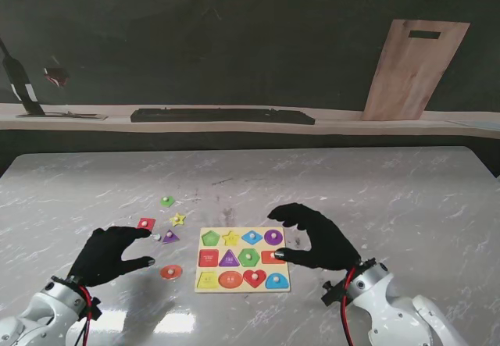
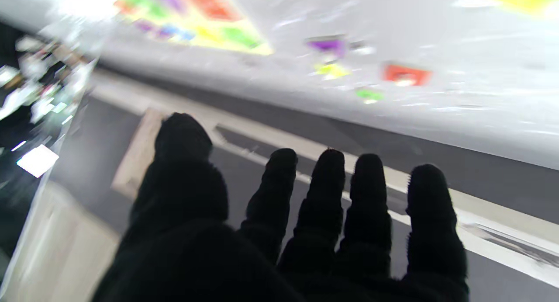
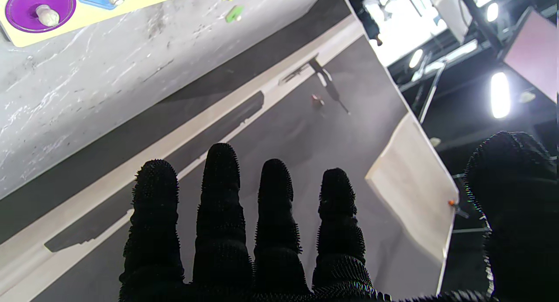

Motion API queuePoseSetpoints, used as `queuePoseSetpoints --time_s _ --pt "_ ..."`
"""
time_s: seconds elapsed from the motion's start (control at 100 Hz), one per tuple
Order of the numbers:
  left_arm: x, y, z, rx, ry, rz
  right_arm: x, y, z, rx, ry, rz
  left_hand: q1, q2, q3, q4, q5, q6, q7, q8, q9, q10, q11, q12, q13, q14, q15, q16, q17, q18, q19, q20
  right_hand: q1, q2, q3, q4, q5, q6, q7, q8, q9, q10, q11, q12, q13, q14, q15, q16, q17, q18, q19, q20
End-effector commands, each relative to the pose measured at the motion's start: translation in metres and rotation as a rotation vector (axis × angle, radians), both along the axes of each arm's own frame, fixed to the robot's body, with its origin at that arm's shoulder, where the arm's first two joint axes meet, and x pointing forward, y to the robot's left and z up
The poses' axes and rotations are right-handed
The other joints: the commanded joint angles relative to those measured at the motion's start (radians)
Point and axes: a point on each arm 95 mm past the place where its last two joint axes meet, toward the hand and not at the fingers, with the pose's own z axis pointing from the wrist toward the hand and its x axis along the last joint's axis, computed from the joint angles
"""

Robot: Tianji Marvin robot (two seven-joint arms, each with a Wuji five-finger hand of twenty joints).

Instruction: Fit puzzle pieces into a puzzle board

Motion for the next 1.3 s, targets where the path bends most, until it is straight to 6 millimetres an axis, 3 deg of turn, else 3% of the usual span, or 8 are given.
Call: queuePoseSetpoints --time_s 0.0,0.22,0.44,0.7,0.71,0.73,0.83,1.29 --pt "-0.003 0.013 0.0 0.061 0.03 0.04 -0.004 0.004 -0.001 -0.006 -0.002 0.006 0.026 0.027 -0.011 0.053 0.032 0.023 0.034 0.009 0.045 0.016 0.042 0.027 0.03 0.018 0.066 0.031 0.017 -0.06 0.087 0.037 -0.017 -0.019 -0.001 0.021 0.015 -0.018 -0.003 0.006 0.027 -0.033 0.007 0.008 0.017 -0.014 0.011 0.003 0.004 -0.005 0.019 0.016" --pt "0.006 0.033 -0.005 0.261 0.063 0.15 -0.002 0.004 -0.003 -0.021 0.001 0.007 0.039 0.059 -0.024 0.049 0.13 0.032 0.222 0.069 0.192 0.028 0.173 0.09 0.143 0.055 0.24 0.082 0.105 -0.028 0.229 0.071 -0.007 -0.012 -0.007 0.02 0.036 -0.016 0.0 0.009 0.044 -0.033 0.005 0.009 0.025 -0.016 0.017 0.006 0.006 -0.001 0.022 0.025" --pt "0.016 0.041 -0.013 0.386 0.129 0.219 0.001 0.006 -0.006 -0.036 0.017 0.005 0.046 0.069 -0.025 0.047 0.136 0.022 0.344 0.115 0.225 0.02 0.244 0.138 0.161 0.057 0.298 0.088 0.126 -0.02 0.24 0.08 0.001 -0.002 -0.013 0.021 0.047 -0.014 0.003 0.013 0.053 -0.032 0.006 0.011 0.029 -0.016 0.025 0.011 0.006 0.001 0.025 0.031" --pt "0.021 0.046 -0.023 0.392 0.184 0.267 0.001 0.006 -0.006 -0.044 0.018 -0.003 0.191 -0.065 0.021 0.051 0.11 0.013 0.338 0.081 0.206 0.014 0.227 0.133 0.148 0.047 0.283 0.076 0.107 -0.031 0.229 0.076 0.018 0.006 -0.02 0.023 0.059 -0.011 0.008 0.018 0.063 -0.03 0.009 0.013 0.035 -0.019 0.034 0.015 0.008 0.002 0.027 0.035" --pt "0.021 0.046 -0.023 0.392 0.184 0.267 0.001 0.006 -0.006 -0.044 0.017 -0.003 0.148 -0.096 0.122 0.032 0.107 0.013 0.355 0.06 0.208 0.014 0.227 0.128 0.151 0.045 0.282 0.069 0.109 -0.031 0.23 0.075 0.018 0.006 -0.021 0.023 0.059 -0.011 0.008 0.018 0.064 -0.03 0.009 0.013 0.035 -0.019 0.035 0.015 0.009 0.002 0.027 0.036" --pt "0.022 0.046 -0.024 0.395 0.186 0.269 0.001 0.006 -0.006 -0.045 0.017 -0.005 0.119 -0.124 0.199 0.017 0.106 0.015 0.368 0.045 0.211 0.013 0.228 0.125 0.156 0.045 0.283 0.065 0.111 -0.031 0.232 0.075 0.019 0.009 -0.023 0.023 0.06 -0.011 0.008 0.018 0.065 -0.03 0.01 0.013 0.035 -0.02 0.036 0.016 0.009 0.004 0.027 0.036" --pt "0.022 0.046 -0.025 0.418 0.201 0.271 0.001 0.007 -0.006 -0.046 0.017 -0.011 0.067 -0.166 0.314 0.001 0.102 0.018 0.369 0.032 0.211 0.01 0.227 0.117 0.161 0.039 0.283 0.062 0.115 -0.032 0.234 0.076 0.024 0.015 -0.028 0.024 0.062 -0.009 0.009 0.02 0.068 -0.029 0.011 0.014 0.037 -0.022 0.04 0.017 0.01 0.004 0.029 0.038" --pt "0.033 0.038 -0.039 0.445 0.212 0.323 0.002 0.008 -0.006 -0.042 0.028 -0.023 0.047 -0.139 0.314 -0.01 0.132 0.036 0.392 0.024 0.239 0.028 0.245 0.116 0.182 0.055 0.306 0.065 0.127 -0.014 0.24 0.079 0.042 0.033 -0.042 0.029 0.07 -0.007 0.013 0.023 0.076 -0.024 0.017 0.018 0.039 -0.023 0.055 0.023 0.011 0.008 0.035 0.042"
